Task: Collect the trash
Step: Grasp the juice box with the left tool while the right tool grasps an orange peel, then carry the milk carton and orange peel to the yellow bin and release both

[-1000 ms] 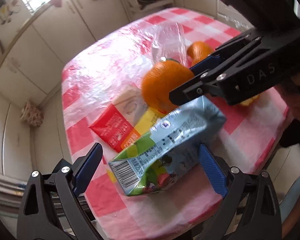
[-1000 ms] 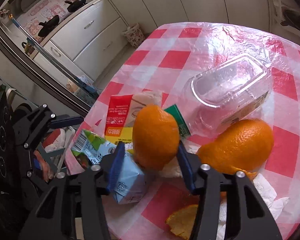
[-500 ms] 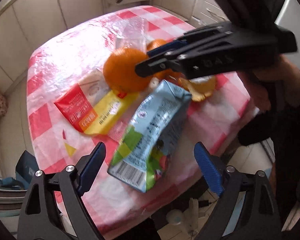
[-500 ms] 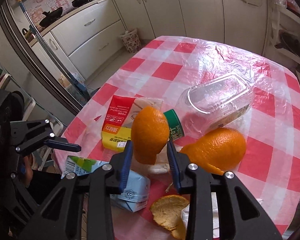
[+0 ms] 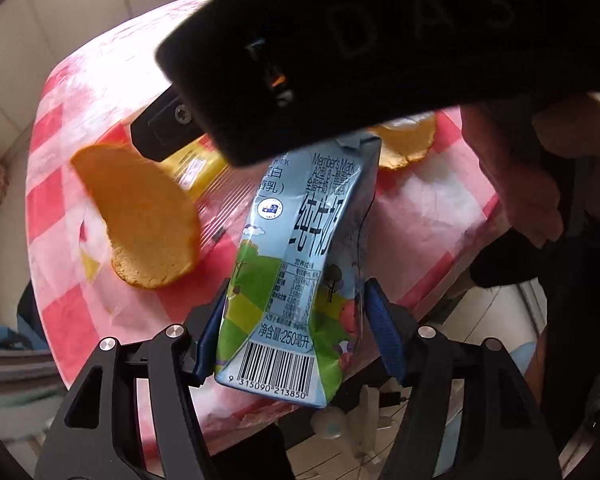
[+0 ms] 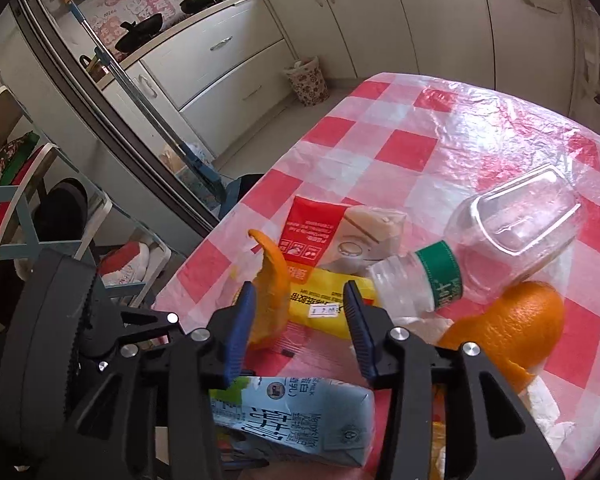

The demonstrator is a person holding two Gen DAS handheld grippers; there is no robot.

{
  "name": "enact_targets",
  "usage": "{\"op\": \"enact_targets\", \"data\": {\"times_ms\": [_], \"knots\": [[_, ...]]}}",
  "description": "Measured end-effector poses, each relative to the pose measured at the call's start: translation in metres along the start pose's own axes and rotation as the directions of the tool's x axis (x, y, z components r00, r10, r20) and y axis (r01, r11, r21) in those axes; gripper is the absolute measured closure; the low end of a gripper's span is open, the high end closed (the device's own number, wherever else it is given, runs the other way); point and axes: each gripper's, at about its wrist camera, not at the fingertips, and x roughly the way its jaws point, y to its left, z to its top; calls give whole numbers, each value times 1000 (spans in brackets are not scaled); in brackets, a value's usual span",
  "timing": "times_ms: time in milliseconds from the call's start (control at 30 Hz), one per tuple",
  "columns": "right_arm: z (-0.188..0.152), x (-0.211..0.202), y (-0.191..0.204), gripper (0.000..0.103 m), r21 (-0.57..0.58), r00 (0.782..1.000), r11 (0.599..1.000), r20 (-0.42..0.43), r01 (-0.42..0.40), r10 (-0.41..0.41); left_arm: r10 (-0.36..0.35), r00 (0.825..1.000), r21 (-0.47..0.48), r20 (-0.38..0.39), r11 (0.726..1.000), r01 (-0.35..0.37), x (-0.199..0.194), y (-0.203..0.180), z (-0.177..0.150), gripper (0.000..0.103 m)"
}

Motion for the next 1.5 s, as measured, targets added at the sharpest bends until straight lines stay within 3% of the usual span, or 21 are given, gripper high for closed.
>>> {"op": "enact_targets", "data": {"times_ms": [133,233,400,467,500,533,567,733,867,1000,1033,1067,1133,1233,1333,1400,1500], "knots": [[3,16,12,43,-26,999,1000,-41,-9,8,33,999,-56,23,998,-32,-12,2,-24,41],[3,28,14,43,-14,998,1000,-60,8,-9,19,999,-114,47,993,-14,-21,9,-36,39],[5,41,4,44,62,998,998,-60,11,-8,11,998,-129,65,992,-2,-27,10,-40,39],[4,50,5,61,48,996,999,-85,17,-13,3,997,-112,77,994,6,-28,4,-37,35],[3,53,6,85,40,995,999,-98,15,-11,0,997,-102,82,995,8,-28,1,-37,34],[2,56,8,95,25,994,1000,-108,17,-14,-3,996,-95,84,995,11,-30,0,-37,33],[1,54,9,96,16,995,1000,-100,14,-12,-4,996,-91,85,996,12,-29,-1,-32,32],[9,10,1,97,49,998,998,48,26,-29,3,994,-90,105,996,6,-23,-12,-19,30],[12,-44,-21,97,120,978,991,191,66,-88,30,993,-81,114,996,-21,-19,-21,-2,28],[5,-82,-42,97,174,960,982,253,78,-121,97,992,-57,85,994,-93,-5,-36,15,28],[3,-89,-47,97,180,957,980,260,81,-127,116,991,-49,67,992,-113,1,-39,17,32],[-1,-95,-52,97,184,955,979,263,88,-135,133,990,-35,47,991,-132,6,-42,19,44],[-8,-104,-60,97,192,953,976,261,105,-154,144,989,-3,32,990,-144,9,-48,21,45],[-17,-117,-71,97,220,947,969,271,112,-171,141,989,7,37,990,-142,4,-58,17,46],[-25,-134,-77,97,239,935,964,301,118,-189,113,991,-48,67,993,-110,-12,-53,12,46],[-33,-148,-80,97,251,925,960,322,121,-201,73,991,-98,113,993,-62,-24,-35,10,46],[-45,-164,-87,97,272,914,953,339,132,-223,3,975,-165,221,986,34,-49,-26,11,46]]}}
